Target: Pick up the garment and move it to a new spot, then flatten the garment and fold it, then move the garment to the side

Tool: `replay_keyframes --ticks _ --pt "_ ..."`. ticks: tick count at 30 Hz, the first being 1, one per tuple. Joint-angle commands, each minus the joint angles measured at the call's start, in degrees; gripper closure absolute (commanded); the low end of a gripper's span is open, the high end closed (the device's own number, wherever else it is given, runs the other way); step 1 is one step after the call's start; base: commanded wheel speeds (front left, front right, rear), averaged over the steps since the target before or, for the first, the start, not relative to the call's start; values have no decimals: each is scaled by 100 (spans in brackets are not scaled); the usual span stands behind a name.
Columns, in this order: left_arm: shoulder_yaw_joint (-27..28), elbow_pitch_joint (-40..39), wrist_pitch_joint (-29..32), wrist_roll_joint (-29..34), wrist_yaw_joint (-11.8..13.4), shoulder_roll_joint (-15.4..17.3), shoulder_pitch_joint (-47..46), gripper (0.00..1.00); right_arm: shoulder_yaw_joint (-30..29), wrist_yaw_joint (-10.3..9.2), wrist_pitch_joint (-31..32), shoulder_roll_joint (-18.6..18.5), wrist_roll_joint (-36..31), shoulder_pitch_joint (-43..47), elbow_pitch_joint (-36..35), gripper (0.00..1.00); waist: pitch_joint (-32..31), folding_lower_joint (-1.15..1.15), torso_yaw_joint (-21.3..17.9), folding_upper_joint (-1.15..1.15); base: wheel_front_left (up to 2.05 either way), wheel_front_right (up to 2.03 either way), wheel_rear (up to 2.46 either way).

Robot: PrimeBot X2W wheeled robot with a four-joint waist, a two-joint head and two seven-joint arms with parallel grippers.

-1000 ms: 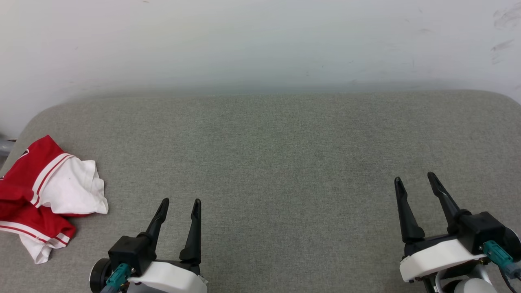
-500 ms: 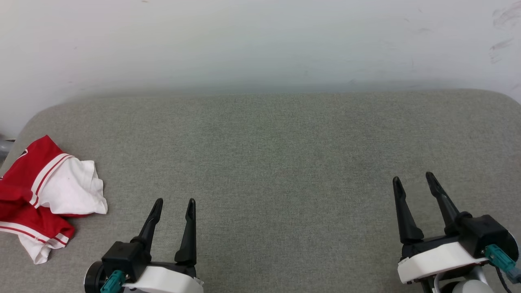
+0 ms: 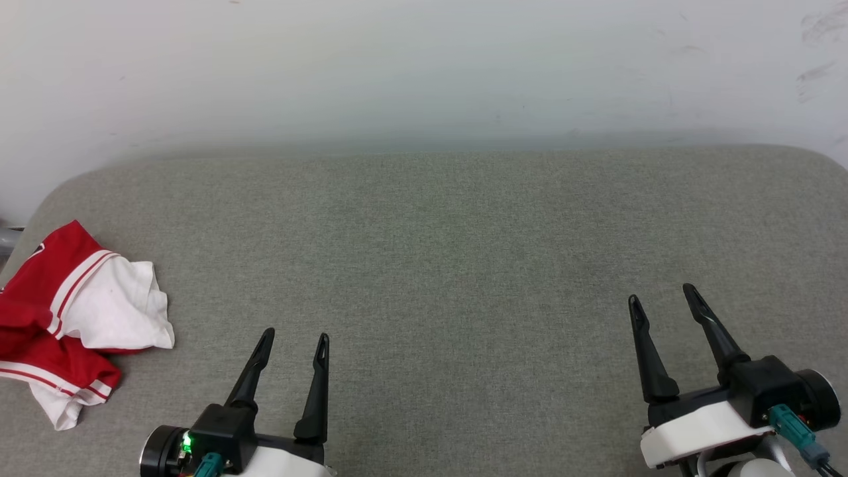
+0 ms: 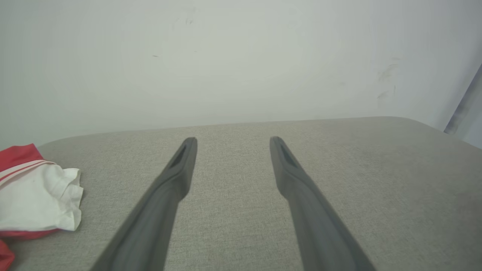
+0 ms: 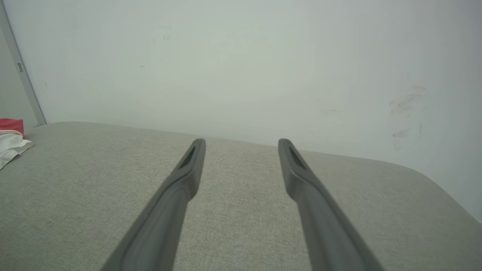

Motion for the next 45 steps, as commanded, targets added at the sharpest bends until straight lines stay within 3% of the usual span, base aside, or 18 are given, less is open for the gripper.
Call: replay_keyframes --ticks 1,14,34,45 --pt "12 -21 -43 83 -14 -8 46 0 13 -4 -49 -1 -98 68 -36 0 -1 0 7 -1 0 0 0" --pt "264 133 -107 188 -221 -94 124 0 265 -4 -110 0 -278 191 -36 0 -82 0 516 -1 0 0 0" --pt "407 320 -107 477 -221 -87 350 0 612 -5 -110 1 -100 350 117 0 -302 0 1910 -1 0 0 0" --pt "331 340 -107 585 -248 22 389 0 677 -5 -110 1 -19 336 152 0 -306 0 2321 -1 0 0 0"
